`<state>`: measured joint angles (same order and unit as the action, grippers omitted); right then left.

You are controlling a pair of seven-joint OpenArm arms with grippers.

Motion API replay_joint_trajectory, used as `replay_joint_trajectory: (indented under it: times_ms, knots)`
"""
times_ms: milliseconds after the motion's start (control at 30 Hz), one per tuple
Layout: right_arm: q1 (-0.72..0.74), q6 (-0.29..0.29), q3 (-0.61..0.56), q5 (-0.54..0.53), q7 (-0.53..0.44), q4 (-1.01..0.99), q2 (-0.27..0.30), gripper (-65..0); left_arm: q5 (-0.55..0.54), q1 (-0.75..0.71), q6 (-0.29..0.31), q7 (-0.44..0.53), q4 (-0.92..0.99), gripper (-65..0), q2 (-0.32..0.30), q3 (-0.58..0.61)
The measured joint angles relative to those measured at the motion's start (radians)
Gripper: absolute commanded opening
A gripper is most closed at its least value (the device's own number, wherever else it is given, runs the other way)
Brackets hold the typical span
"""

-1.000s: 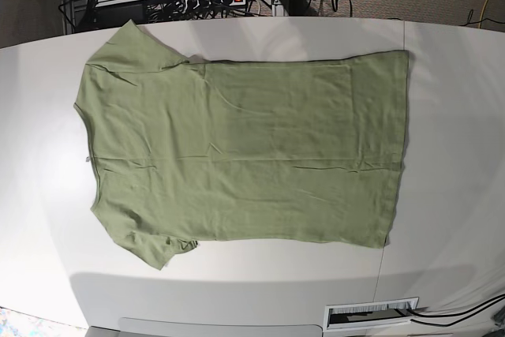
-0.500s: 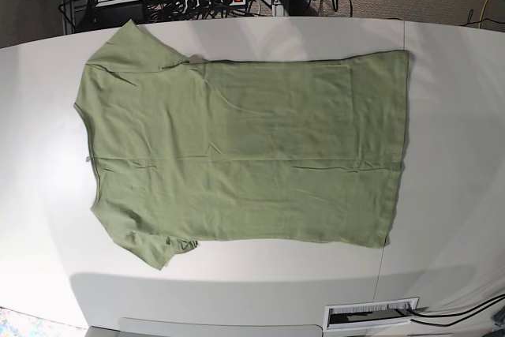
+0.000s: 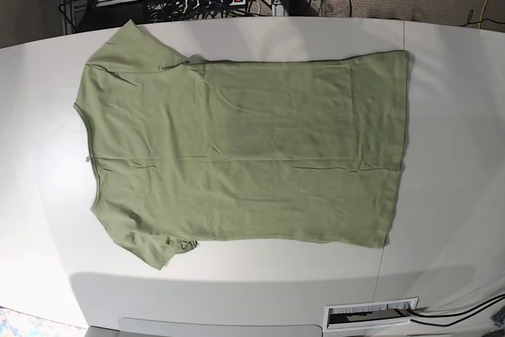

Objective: Fold the T-shirt properly

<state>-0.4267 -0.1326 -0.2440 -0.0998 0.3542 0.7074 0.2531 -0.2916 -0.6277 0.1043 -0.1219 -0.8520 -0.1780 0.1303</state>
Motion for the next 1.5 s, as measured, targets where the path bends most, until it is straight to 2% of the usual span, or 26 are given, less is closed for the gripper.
replay_joint_trajectory:
  times_ms: [167,300,600,767,1033,1133,1300,1500]
  knots:
    - [-0.100,-0.002,-0.001,0.000,0.006,0.149,0.069,-65.0,-0.002,-0.040,-0.001,0.056,-0.154,-65.0,-0.081,-0.003]
    - [-0.179,-0.002,-0.001,-0.001,0.005,0.283,0.114,-65.0,0.003,-0.145,-0.003,0.069,-0.232,-65.0,-0.125,0.000]
    - [-0.304,-0.003,-0.001,0.003,0.009,0.524,0.197,-65.0,0.003,-0.263,-0.002,0.072,-0.439,-65.0,-0.152,-0.004]
    - [-0.369,-0.003,0.001,0.077,0.014,0.639,0.238,-65.0,0.021,-0.341,0.000,0.064,-0.563,-65.0,-0.167,0.000]
    - [-0.440,-0.002,0.001,0.161,0.046,0.834,0.309,-65.0,0.238,-0.429,-0.005,0.061,-0.748,-65.0,-0.274,-0.002]
    - [-0.464,0.000,0.002,0.210,0.071,0.904,0.326,-65.0,0.328,-0.443,-0.044,0.071,-0.816,-65.0,-0.297,-0.002]
    - [-0.509,-0.002,0.036,0.248,0.111,1.023,0.334,-65.0,0.457,-0.489,-0.090,0.061,-0.922,-65.0,-0.303,-0.006]
    - [-0.611,-0.001,0.124,0.314,0.140,1.170,0.338,-65.0,0.512,-0.543,-0.107,0.059,-1.053,-65.0,-0.315,-0.008]
